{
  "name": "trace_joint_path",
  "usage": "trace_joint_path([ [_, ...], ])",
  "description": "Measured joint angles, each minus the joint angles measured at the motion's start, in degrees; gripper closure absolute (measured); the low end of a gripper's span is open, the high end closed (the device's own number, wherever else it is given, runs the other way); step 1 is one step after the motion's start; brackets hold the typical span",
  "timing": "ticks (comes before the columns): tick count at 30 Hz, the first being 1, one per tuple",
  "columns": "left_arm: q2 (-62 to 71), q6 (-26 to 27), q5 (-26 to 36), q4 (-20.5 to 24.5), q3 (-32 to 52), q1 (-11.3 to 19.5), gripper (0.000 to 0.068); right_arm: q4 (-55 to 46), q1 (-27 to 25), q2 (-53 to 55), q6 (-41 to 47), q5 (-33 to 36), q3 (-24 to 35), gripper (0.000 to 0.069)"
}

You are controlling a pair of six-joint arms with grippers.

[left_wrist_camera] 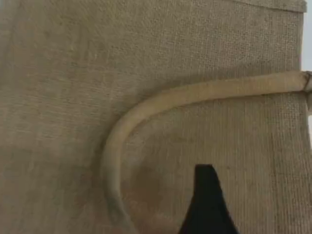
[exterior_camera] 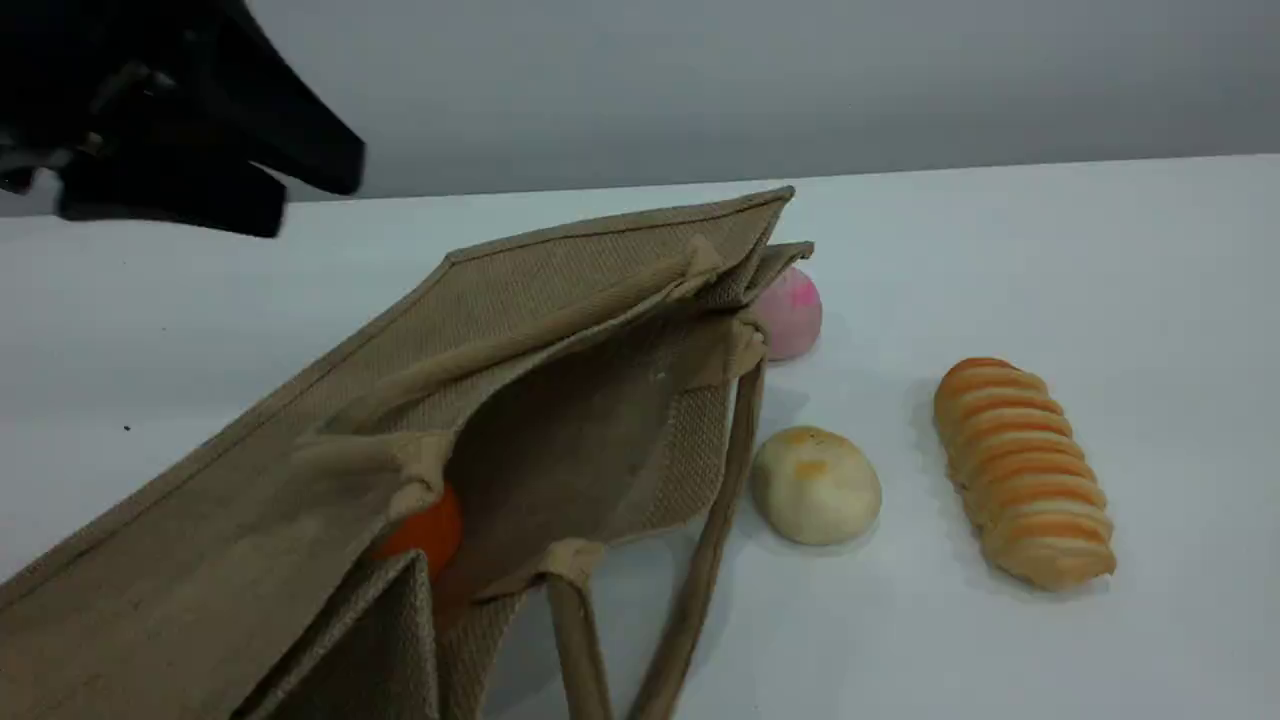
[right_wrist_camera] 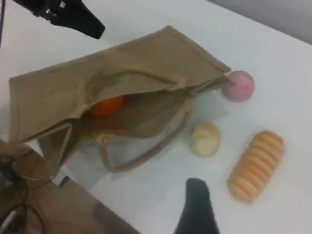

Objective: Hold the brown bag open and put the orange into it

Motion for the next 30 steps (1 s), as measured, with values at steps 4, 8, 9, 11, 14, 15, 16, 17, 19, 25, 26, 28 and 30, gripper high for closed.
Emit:
trace_joint_path([
  [4, 2.03, 3.49, -2.31, -2.0, 0.0, -3.33, 0.023, -0.21, 0.0, 0.05, 0.0, 0.0, 0.0, 0.0232],
  [8, 4.64, 3.75, -7.91, -2.0, 0.0, -8.01, 0.0229, -0.31, 0.0, 0.05, -0.05, 0.0, 0.0, 0.0232],
  [9, 5.4, 3.75, -9.23, -2.0, 0.0, -9.31, 0.023, -0.31, 0.0, 0.05, -0.05, 0.0, 0.0, 0.0232],
  [11, 7.5, 3.75, -11.44, -2.17, 0.0, -11.74, 0.0229, -0.31, 0.0, 0.05, -0.05, 0.0, 0.0, 0.0232],
  [14, 10.98, 3.75, -14.99, -4.39, 0.0, -15.45, 0.0229, -0.31, 0.0, 0.05, -0.05, 0.0, 0.0, 0.0232],
  [15, 12.28, 3.83, -16.28, -5.57, 0.0, -16.64, 0.0229, -0.31, 0.0, 0.05, -0.05, 0.0, 0.0, 0.0232],
  [16, 13.38, 4.47, -17.34, -6.4, 0.0, -17.72, 0.0229, -0.34, 0.0, 0.05, -0.25, 0.0, 0.0, 0.0232],
  [17, 14.68, 5.17, -18.1, -7.43, 0.0, -18.52, 0.0229, -0.5, 0.0, 0.05, -0.39, 0.0, 0.0, 0.0232],
  [19, 16.99, 6.28, -18.97, -9.23, 0.0, -20.0, 0.0229, -1.06, 0.0, 0.05, -0.44, 0.0, 0.0, 0.0232],
  [25, 22.12, 11.46, -19.67, -17.09, -0.05, -20.35, 0.0229, -1.86, 0.0, 0.05, -0.44, 0.0, 0.0, 0.0232],
  [26, 22.43, 13.21, -19.61, -18.79, -0.05, -20.35, 0.0229, -1.82, 0.0, 0.05, -0.44, 0.0, 0.0, 0.0232],
  [28, 22.45, 16.59, -19.57, -22.4, -0.05, -20.35, 0.0229, -1.79, 0.0, 0.05, -0.44, 0.0, 0.0, 0.0232],
  [30, 22.45, 20.95, -19.42, -26.66, -0.05, -20.72, 0.0229, -1.79, 0.0, 0.05, -0.44, 0.0, 0.0, 0.0232],
])
